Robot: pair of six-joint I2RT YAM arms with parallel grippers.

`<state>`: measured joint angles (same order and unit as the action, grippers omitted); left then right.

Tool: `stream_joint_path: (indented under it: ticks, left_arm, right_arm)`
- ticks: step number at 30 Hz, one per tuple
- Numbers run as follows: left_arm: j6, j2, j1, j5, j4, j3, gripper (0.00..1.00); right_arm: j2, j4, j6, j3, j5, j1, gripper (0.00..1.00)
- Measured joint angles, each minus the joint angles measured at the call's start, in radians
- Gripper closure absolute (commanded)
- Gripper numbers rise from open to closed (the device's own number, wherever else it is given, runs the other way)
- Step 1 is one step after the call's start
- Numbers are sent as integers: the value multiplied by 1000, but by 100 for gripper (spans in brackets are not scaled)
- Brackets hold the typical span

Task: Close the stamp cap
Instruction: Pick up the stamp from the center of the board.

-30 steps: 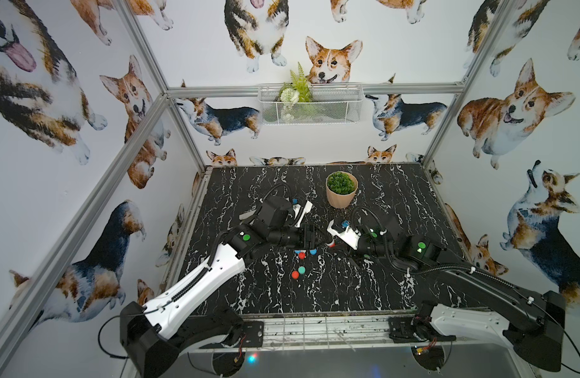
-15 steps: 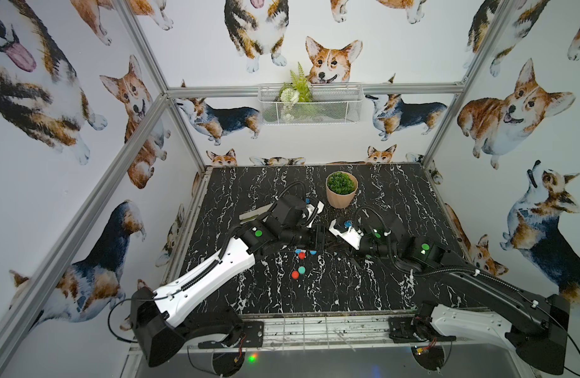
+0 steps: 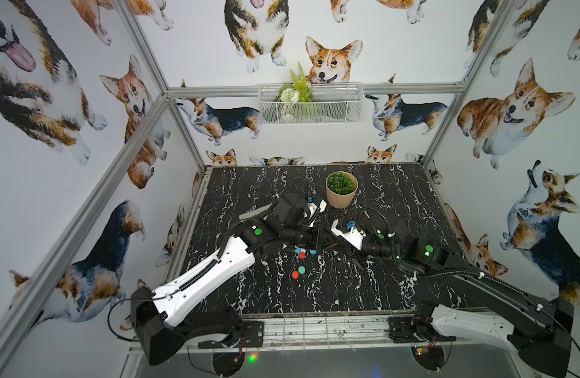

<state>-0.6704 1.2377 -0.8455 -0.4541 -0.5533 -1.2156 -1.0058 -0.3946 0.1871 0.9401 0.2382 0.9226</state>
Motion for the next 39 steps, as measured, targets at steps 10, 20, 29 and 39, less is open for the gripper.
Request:
stream_joint_path:
  ticks: [10,20,29,39]
  left_arm:
    - [-66,-77,33,-14,91,0,86]
    - [-397,-104,77,-212,579,145,86]
    - [-670,-52,79,-304,1007,216,87]
    - [-748,-47,79,-344,1134,219,88]
  right_arm:
    - [167,134,0,-33,-51,0,54]
    - [261,393,0,-67,-56,0,54]
    - [249,472,1,-61,-51,0,62]
    - [253,514,9,-58,-55,0,64]
